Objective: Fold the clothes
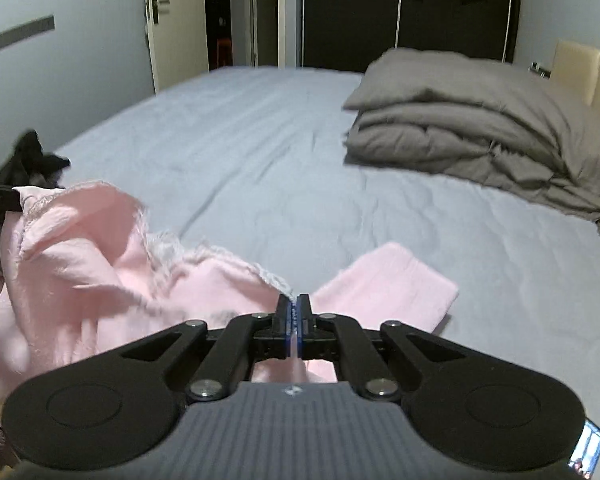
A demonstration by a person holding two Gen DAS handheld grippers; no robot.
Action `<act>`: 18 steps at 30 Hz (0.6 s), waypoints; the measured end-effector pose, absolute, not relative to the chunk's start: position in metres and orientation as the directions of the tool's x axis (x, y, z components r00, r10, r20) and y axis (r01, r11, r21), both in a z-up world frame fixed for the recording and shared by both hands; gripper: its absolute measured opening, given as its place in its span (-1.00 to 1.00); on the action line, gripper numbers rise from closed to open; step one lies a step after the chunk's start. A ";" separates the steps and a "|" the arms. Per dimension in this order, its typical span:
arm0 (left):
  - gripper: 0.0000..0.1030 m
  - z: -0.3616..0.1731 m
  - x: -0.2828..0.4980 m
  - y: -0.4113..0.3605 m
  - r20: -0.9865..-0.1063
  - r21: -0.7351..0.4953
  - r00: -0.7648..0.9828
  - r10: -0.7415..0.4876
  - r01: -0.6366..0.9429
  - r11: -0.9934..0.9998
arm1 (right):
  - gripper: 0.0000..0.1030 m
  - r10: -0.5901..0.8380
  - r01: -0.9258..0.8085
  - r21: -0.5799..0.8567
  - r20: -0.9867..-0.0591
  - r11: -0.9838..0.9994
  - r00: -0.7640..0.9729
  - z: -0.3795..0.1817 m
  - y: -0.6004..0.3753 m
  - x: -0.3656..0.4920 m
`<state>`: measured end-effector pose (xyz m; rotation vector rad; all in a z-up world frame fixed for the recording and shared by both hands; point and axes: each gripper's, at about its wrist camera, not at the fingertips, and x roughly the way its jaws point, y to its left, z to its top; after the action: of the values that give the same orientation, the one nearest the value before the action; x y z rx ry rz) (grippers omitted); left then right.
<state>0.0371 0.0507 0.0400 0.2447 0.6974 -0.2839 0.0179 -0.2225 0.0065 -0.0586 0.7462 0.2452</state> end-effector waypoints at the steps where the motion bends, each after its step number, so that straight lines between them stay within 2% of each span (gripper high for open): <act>1: -1.00 0.034 0.040 0.051 -0.669 0.123 0.723 -0.171 0.335 0.934 | -0.91 0.201 -0.238 0.042 -0.686 0.970 0.700 -0.002 -0.223 0.022; 8: -1.00 0.024 0.054 0.054 -0.673 0.059 0.713 -0.198 0.318 0.946 | -0.81 0.219 -0.224 0.086 -0.698 0.971 0.682 -0.015 -0.222 0.035; 10: -1.00 0.023 0.054 0.055 -0.666 0.041 0.715 -0.210 0.317 0.948 | -0.41 0.219 -0.213 0.096 -0.691 0.972 0.689 -0.012 -0.225 0.037; 11: -1.00 0.024 0.053 0.055 -0.664 0.033 0.716 -0.213 0.313 0.949 | 0.08 0.217 -0.206 0.099 -0.685 0.974 0.695 -0.010 -0.227 0.038; 12: -1.00 0.025 0.053 0.055 -0.663 0.028 0.717 -0.215 0.310 0.950 | 0.18 0.215 -0.199 0.102 -0.679 0.975 0.702 -0.008 -0.229 0.039; 18: -1.00 0.026 0.051 0.058 -0.656 0.020 0.723 -0.217 0.305 0.952 | 0.19 0.190 -0.161 0.106 -0.664 0.981 0.723 0.001 -0.242 0.039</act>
<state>0.0511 0.0583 0.0257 0.1299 0.7069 -0.2892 0.0394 -0.2421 0.0012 0.0415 0.7375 0.1942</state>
